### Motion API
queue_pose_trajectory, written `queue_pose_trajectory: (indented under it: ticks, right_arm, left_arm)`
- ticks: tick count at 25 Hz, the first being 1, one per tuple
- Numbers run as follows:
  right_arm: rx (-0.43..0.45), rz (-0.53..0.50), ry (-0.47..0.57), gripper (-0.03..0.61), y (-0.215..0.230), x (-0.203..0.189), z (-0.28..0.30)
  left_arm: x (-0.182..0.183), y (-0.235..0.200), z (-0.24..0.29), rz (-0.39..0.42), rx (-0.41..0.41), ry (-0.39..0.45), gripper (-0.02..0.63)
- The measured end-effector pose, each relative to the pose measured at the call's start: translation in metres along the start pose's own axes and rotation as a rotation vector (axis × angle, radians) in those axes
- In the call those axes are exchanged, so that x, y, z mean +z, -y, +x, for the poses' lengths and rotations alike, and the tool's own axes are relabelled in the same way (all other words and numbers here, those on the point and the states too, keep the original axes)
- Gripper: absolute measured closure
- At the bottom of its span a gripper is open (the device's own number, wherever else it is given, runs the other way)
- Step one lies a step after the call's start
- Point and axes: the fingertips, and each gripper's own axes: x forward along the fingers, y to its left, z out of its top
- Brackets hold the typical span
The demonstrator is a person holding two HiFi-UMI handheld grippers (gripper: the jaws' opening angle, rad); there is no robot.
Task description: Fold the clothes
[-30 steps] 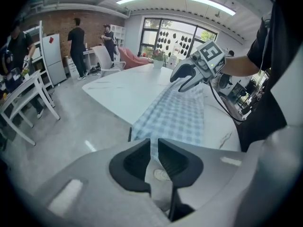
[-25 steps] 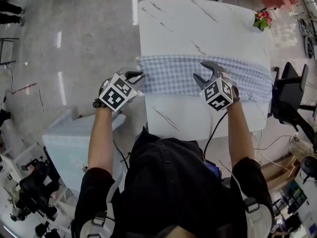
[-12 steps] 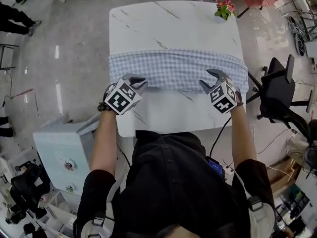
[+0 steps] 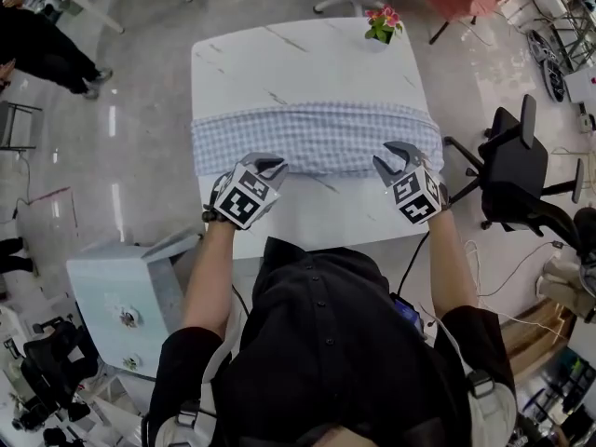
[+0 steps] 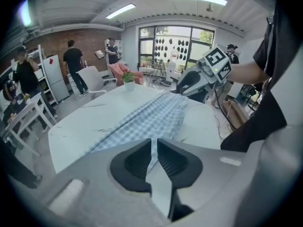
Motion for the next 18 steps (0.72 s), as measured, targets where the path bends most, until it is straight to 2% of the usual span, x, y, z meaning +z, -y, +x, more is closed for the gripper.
queue_pose_trajectory:
  ticks: [7, 10, 13, 18]
  right_arm:
    - [-0.116, 0.114, 0.082, 0.503, -0.008, 0.014, -0.02]
    - [-0.154, 0.141, 0.088, 0.511, -0.012, 0.018, -0.029]
    - [-0.182, 0.122, 0.067, 0.514, -0.02, 0.019, -0.034]
    - [-0.193, 0.111, 0.045, 0.515, -0.027, 0.012, -0.04]
  left_arm:
    - [0.011, -0.01, -0.026, -0.09, 0.151, 0.135, 0.566]
    - [0.01, -0.003, -0.037, -0.08, 0.138, 0.169, 0.566]
    - [0.001, 0.001, -0.042, -0.052, 0.118, 0.175, 0.566]
    - [0.0, 0.01, -0.041, -0.059, 0.09, 0.194, 0.566]
